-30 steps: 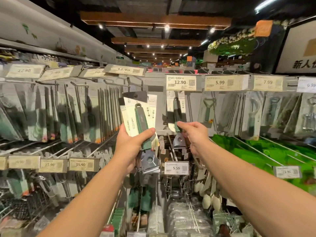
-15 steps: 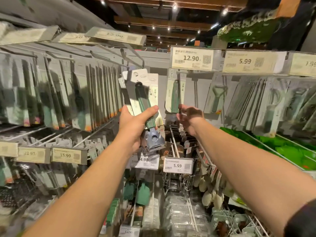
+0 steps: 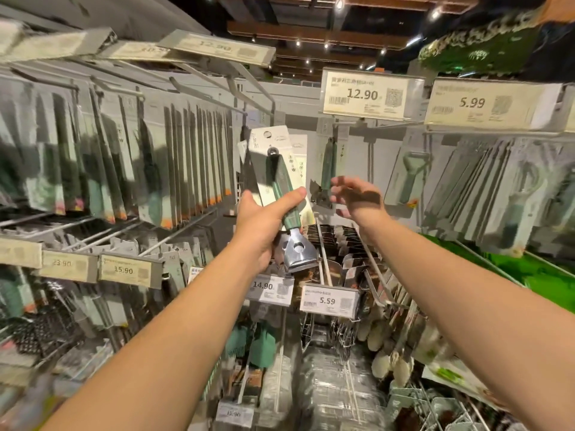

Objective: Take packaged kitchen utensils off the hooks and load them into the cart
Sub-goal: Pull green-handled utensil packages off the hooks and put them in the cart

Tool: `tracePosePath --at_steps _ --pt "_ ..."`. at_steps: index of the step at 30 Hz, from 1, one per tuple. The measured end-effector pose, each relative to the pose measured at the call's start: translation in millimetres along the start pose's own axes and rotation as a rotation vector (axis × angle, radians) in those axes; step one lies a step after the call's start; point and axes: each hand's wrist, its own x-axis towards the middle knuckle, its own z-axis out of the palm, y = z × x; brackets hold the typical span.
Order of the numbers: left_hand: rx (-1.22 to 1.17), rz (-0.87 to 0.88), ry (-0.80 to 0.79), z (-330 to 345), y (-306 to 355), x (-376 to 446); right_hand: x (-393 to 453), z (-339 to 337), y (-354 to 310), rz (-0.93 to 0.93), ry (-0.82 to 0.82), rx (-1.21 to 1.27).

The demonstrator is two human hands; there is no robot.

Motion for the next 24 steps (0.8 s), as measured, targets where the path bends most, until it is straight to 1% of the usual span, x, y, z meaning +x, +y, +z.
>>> tracePosePath --at_steps 2,5,7,8,10,11,16,20,24 --pt "0.023 0.023 -0.02 3.2 5.2 -9.5 -29.3 10.3 -13.8 -0.102 -0.118 -0.077" --pt "0.069 0.054 -0.043 5.3 11.4 -20.4 -63.7 22.9 -30.7 -0.182 -0.254 -0.147" --pt "0.073 0.054 -0.037 2.2 12.3 -24.7 -79.6 27.8 -34.1 -0.255 -0.358 -0.277" --pt "0.06 0.046 -0.039 0.6 12.4 -26.2 -84.8 29.1 -33.4 -0.304 -0.386 -0.376" --pt "0.041 0.033 -0.037 -2.7 14.1 -32.1 -92.5 31.3 -30.6 -0.386 -0.369 -0.526" --pt "0.04 0.028 -0.042 -4.9 14.5 -36.3 -95.4 31.7 -29.4 -0.388 -0.351 -0.532" --pt "0.1 0.046 -0.031 -17.7 8.2 -49.9 -112.1 30.5 -21.7 -0.286 -0.284 -0.418" --pt "0.128 -0.004 -0.053 -26.4 11.4 -62.9 -126.1 27.9 -17.3 -0.23 -0.18 -0.29" --pt "0.139 -0.04 -0.054 -31.1 11.8 -66.3 -140.7 22.8 -15.5 -0.298 -0.066 -0.351"
